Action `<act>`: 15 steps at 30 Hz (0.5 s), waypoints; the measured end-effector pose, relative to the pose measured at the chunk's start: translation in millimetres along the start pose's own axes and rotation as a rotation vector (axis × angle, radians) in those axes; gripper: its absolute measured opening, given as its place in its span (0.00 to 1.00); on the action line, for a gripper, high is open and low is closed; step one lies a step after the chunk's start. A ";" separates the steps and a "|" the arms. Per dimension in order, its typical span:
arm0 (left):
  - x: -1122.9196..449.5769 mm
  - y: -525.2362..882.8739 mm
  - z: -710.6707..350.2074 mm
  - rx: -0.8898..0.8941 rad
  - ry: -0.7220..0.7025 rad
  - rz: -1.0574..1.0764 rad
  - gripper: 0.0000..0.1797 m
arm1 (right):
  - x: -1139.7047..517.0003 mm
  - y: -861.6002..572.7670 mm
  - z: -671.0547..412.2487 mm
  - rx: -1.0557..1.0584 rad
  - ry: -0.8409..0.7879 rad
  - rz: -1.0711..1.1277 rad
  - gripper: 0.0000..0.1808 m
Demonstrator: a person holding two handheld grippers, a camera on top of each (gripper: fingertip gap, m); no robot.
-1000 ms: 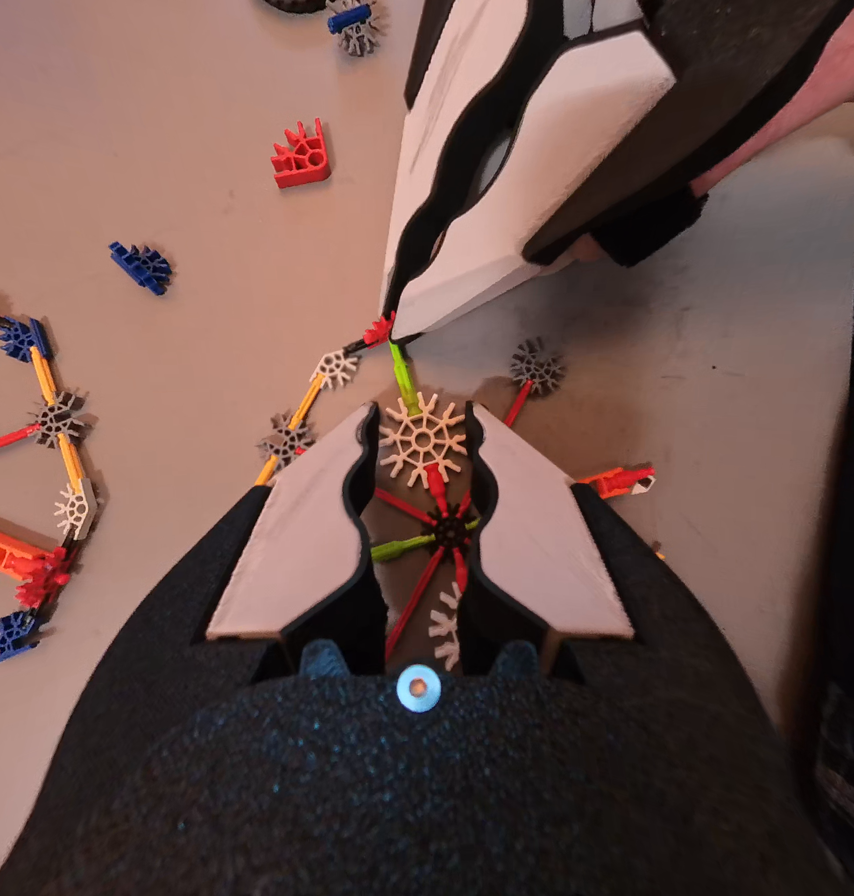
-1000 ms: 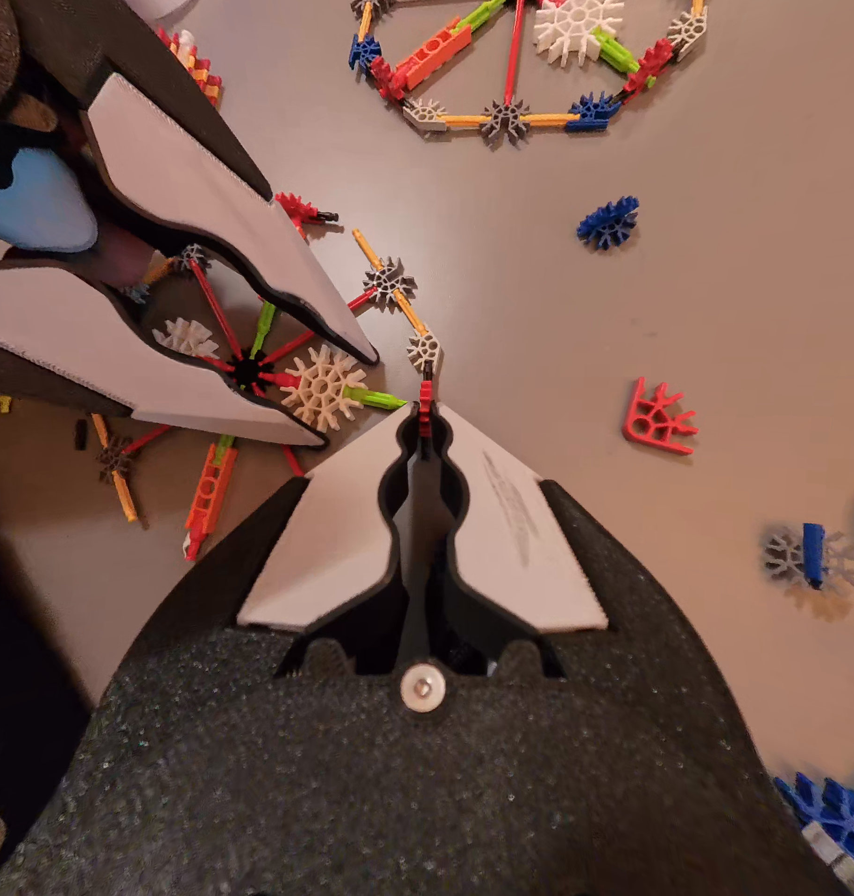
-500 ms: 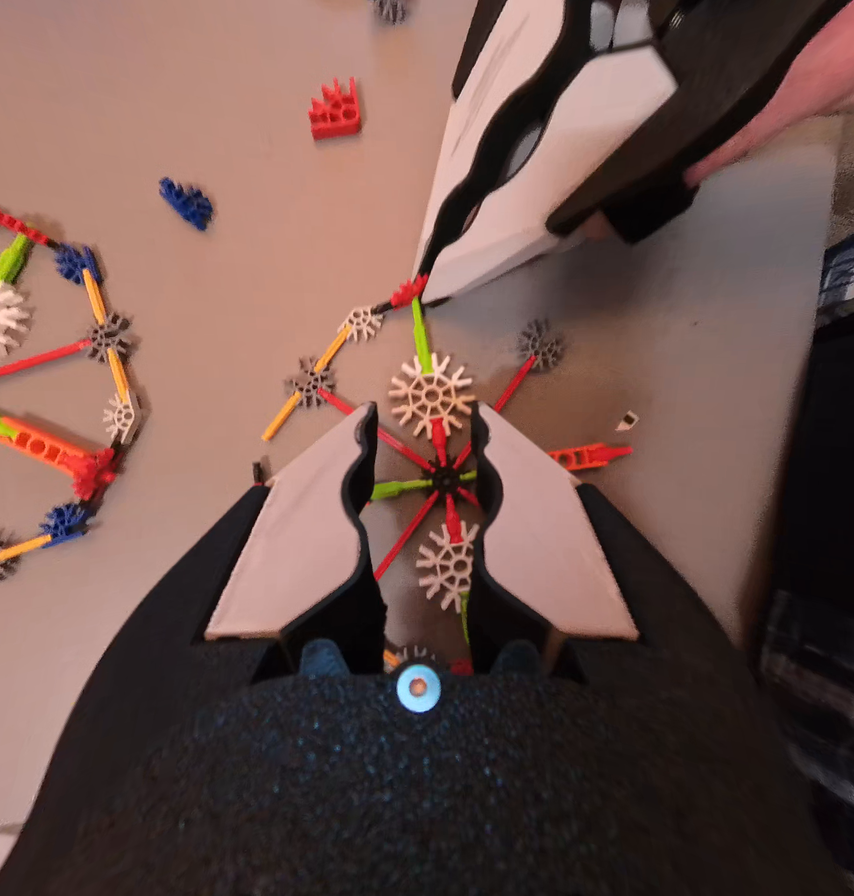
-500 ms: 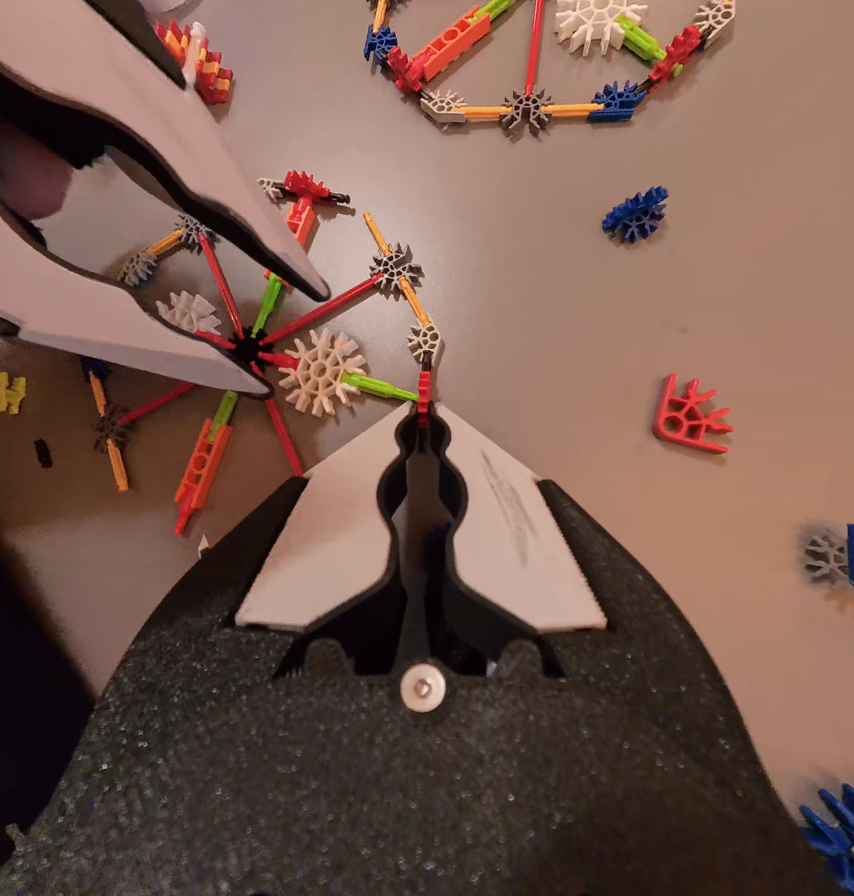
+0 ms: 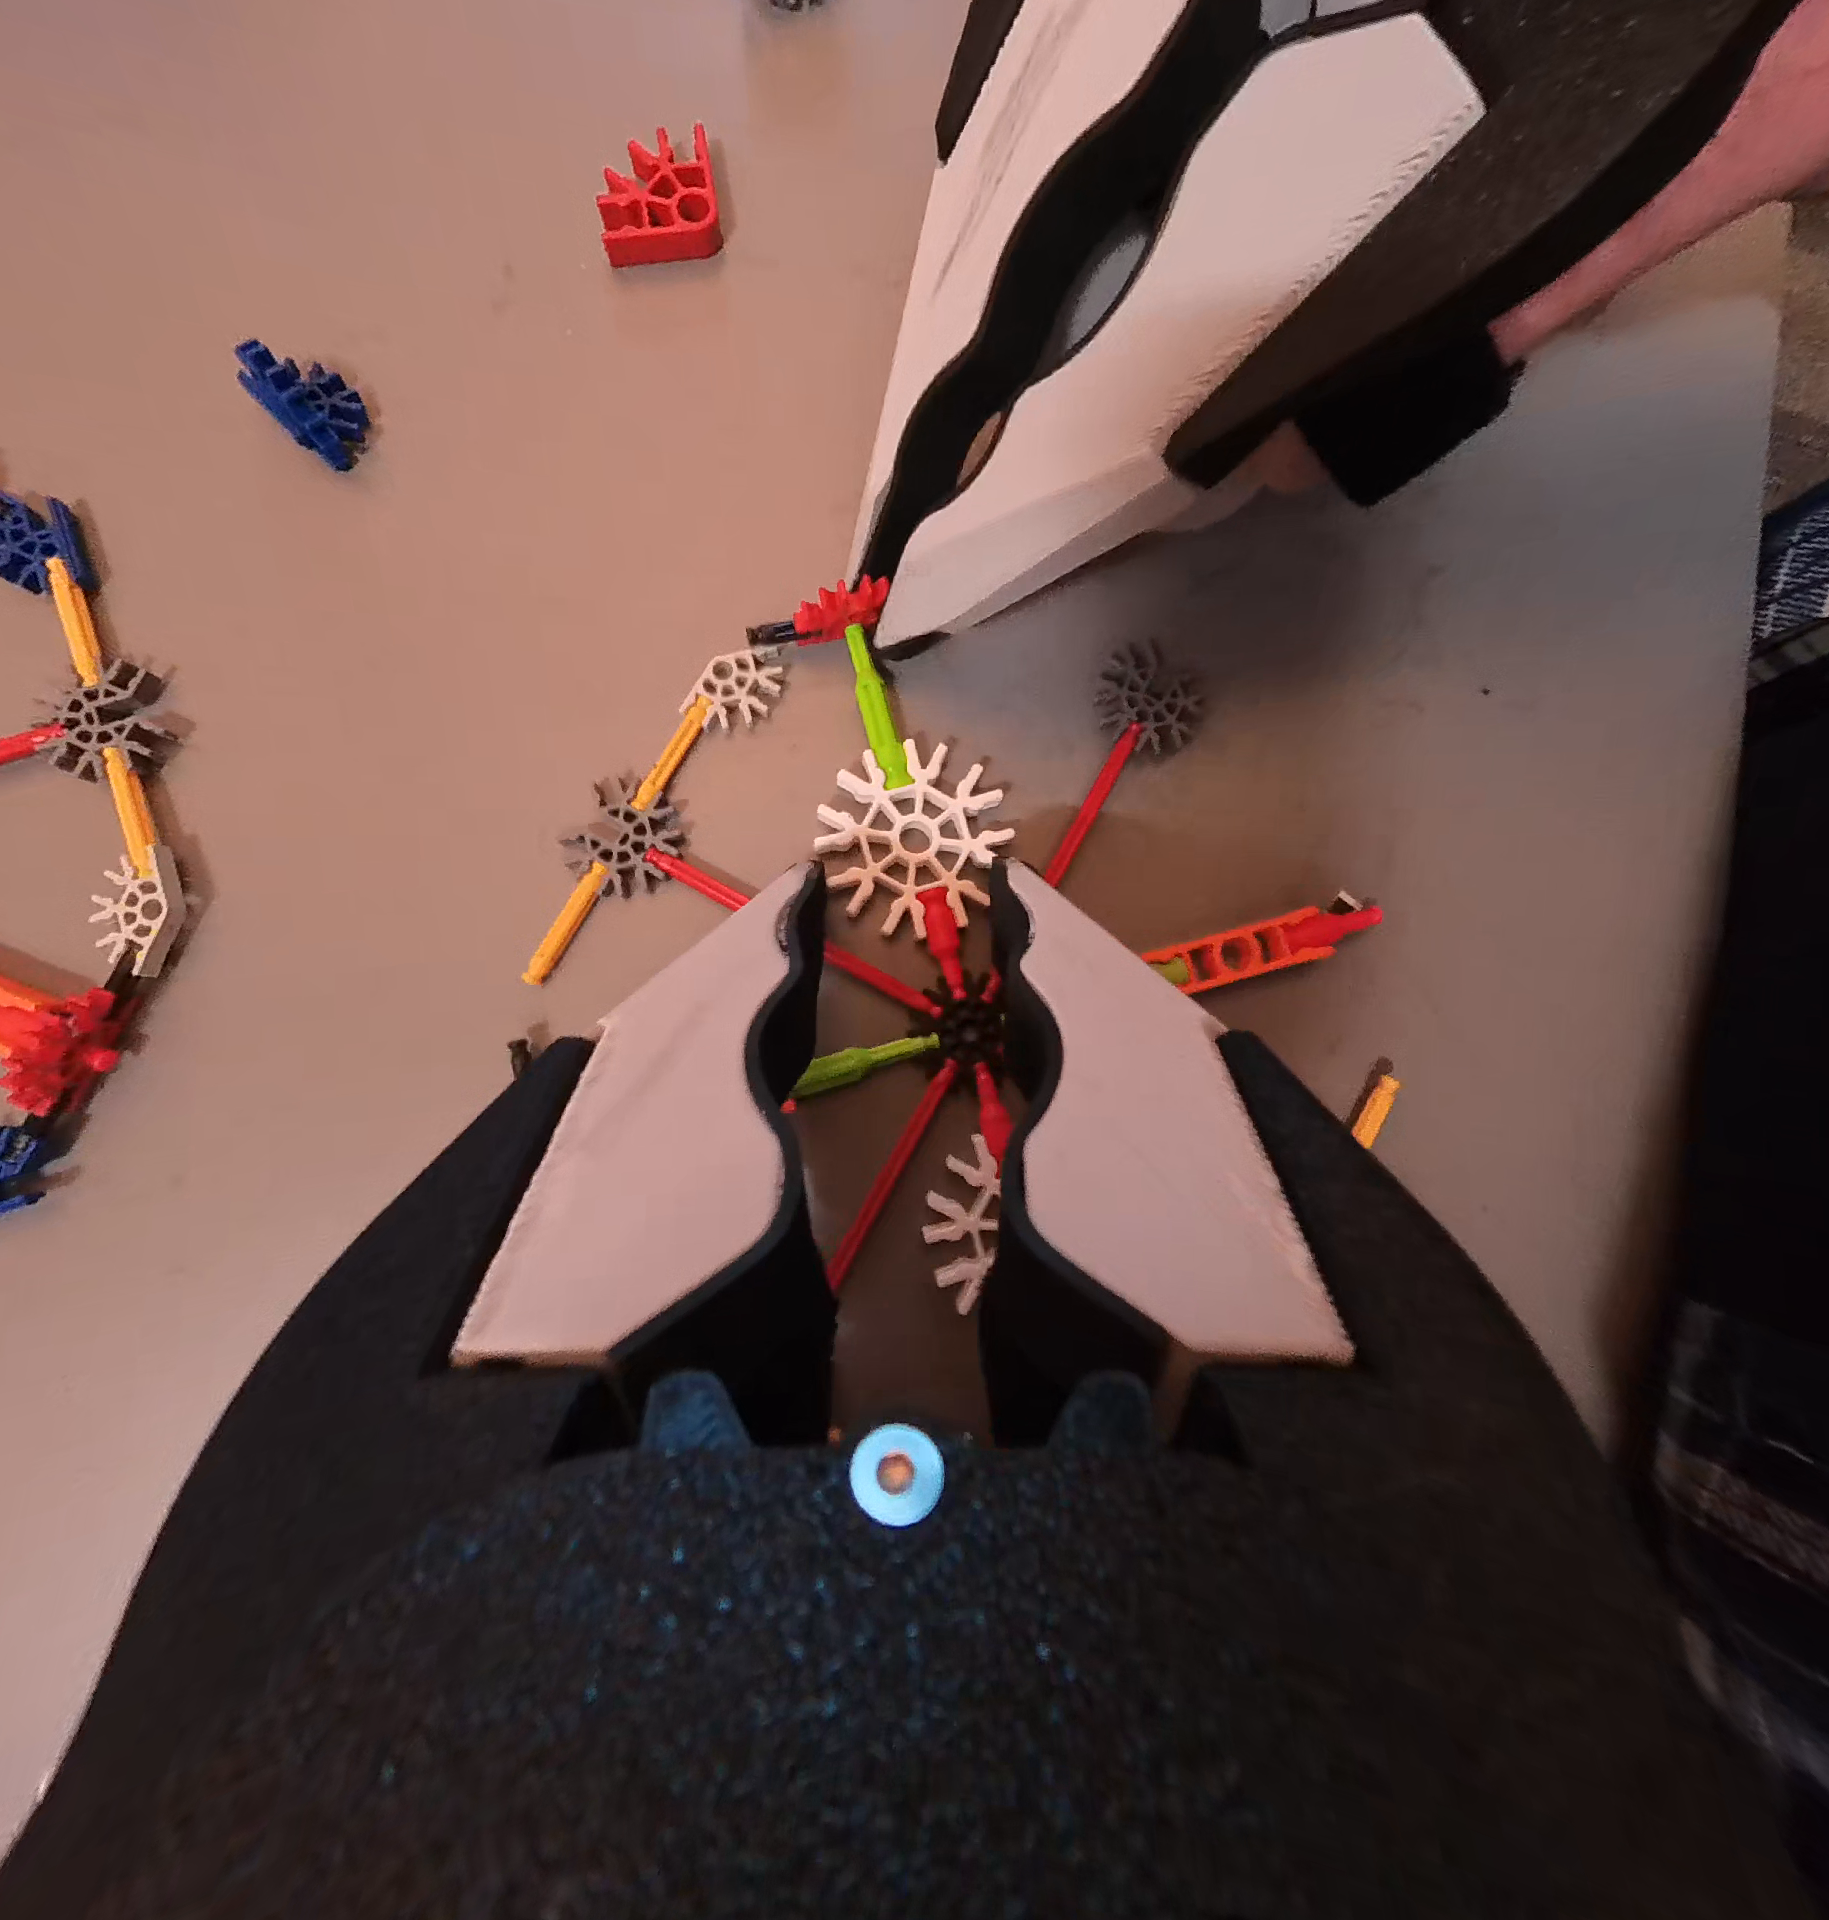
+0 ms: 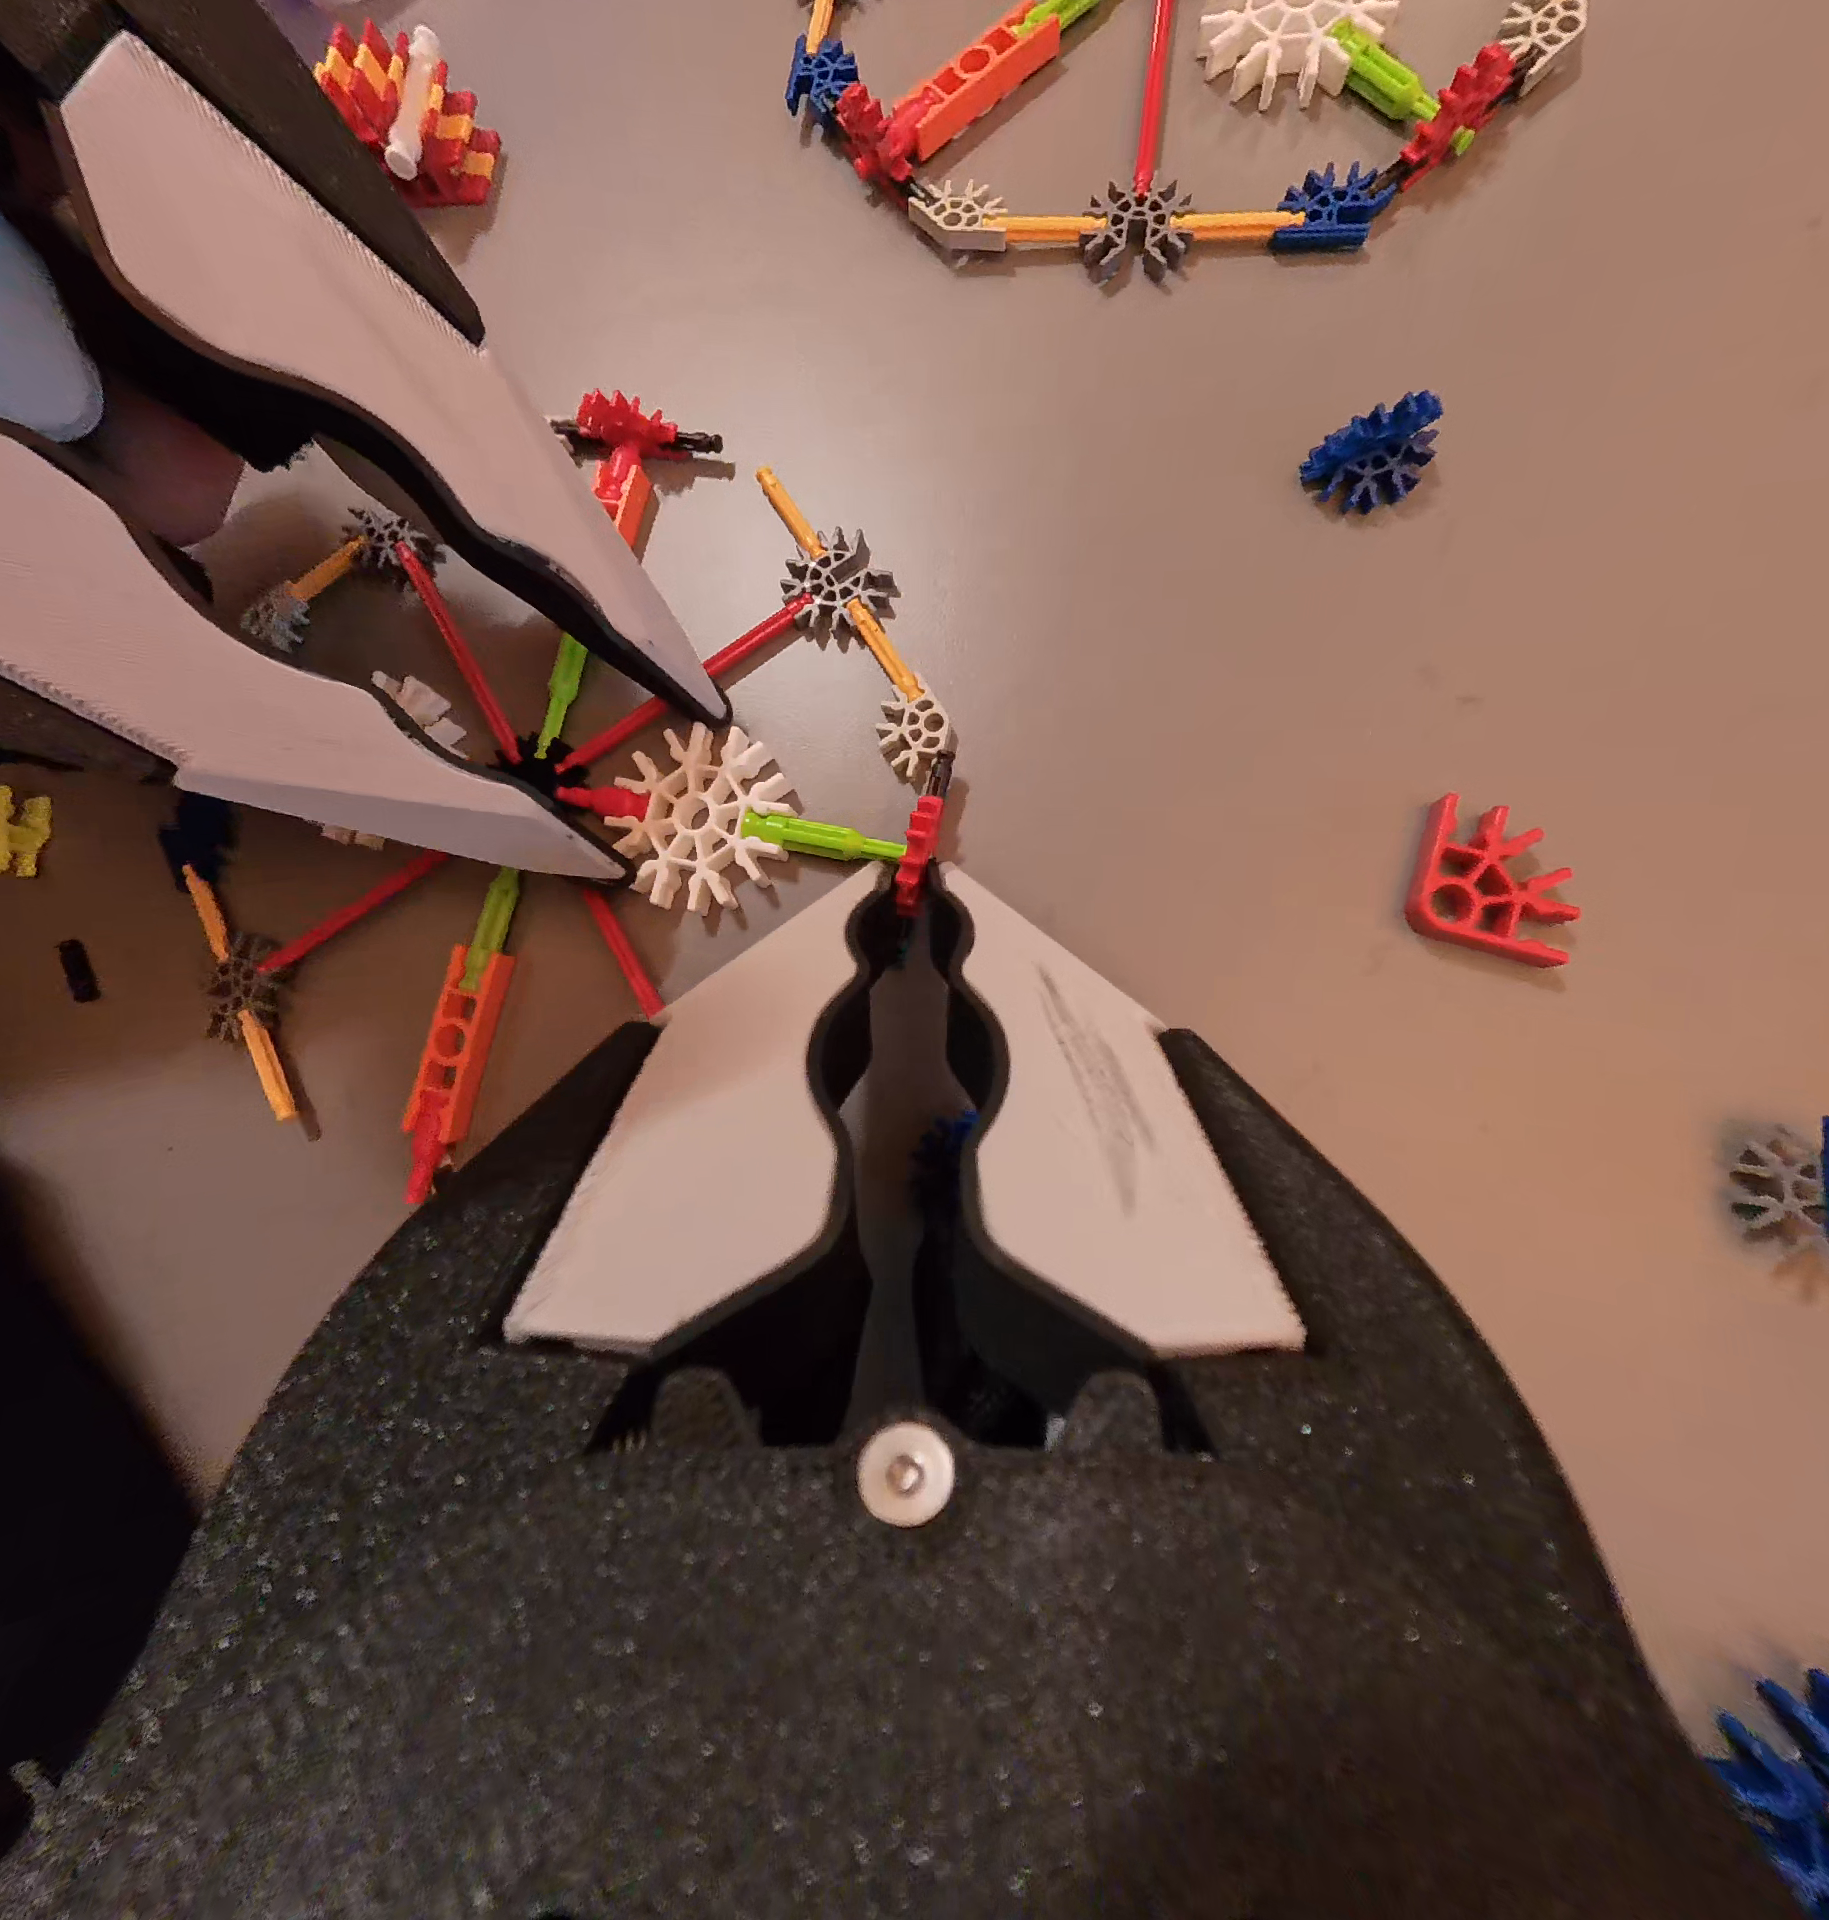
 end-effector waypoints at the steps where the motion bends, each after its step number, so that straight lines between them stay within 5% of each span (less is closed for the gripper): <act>1: -0.1 0.0 -0.1 -0.005 0.000 -0.002 0.16 | -0.3 -1.1 -0.1 -0.004 0.001 -0.009 0.02; 15: -3.0 -0.6 -0.7 -0.001 -0.023 0.011 0.15 | -1.5 -9.0 -6.2 0.121 0.040 -0.073 0.02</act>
Point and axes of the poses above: each gripper's, where its closed fingertips meet, x back along the fingers, z out of its underside, y = z × x across the jaws, the point moved 10 cm from there along x, back along the fingers, and after that the axes turned 8 degrees about z, right-handed, at the moved point
